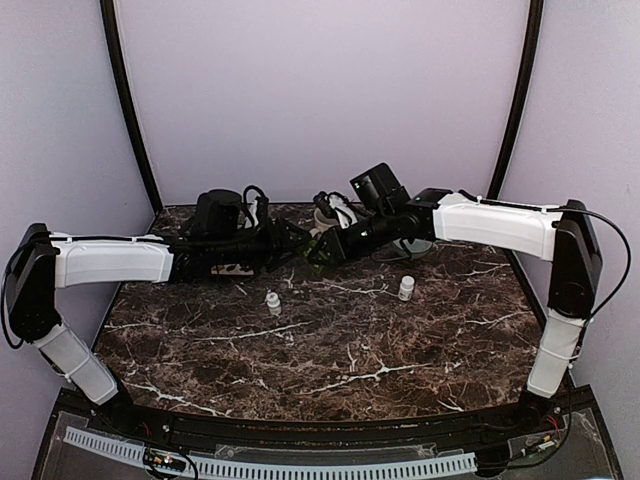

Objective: Sort the pills into containers
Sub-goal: Open the lid of the pill container.

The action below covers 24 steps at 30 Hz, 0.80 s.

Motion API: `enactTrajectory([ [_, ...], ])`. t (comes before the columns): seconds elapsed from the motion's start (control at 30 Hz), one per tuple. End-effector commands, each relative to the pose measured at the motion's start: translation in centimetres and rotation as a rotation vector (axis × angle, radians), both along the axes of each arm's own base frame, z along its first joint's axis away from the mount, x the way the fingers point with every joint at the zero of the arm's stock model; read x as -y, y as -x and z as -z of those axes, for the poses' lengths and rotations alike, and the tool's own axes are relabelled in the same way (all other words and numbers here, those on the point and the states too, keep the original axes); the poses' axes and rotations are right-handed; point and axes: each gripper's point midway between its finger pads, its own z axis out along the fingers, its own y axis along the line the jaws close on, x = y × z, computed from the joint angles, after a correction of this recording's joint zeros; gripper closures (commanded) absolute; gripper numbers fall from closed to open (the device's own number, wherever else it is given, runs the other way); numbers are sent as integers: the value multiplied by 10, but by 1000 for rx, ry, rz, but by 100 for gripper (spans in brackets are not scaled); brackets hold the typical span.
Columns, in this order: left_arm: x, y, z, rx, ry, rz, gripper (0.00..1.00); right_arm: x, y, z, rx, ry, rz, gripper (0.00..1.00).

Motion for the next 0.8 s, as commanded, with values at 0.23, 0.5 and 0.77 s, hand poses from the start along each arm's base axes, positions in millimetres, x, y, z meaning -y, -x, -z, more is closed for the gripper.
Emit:
enactTrajectory([
  [0.23, 0, -16, -60, 112, 94, -54, 50, 8, 22, 27, 31, 171, -18, 100],
  [0.5, 0, -23, -68, 107, 110, -87, 54, 6, 27, 29, 65, 201, -25, 100],
  [0.77, 1, -25, -75, 111, 97, -88, 67, 10, 27, 33, 112, 248, -15, 100],
])
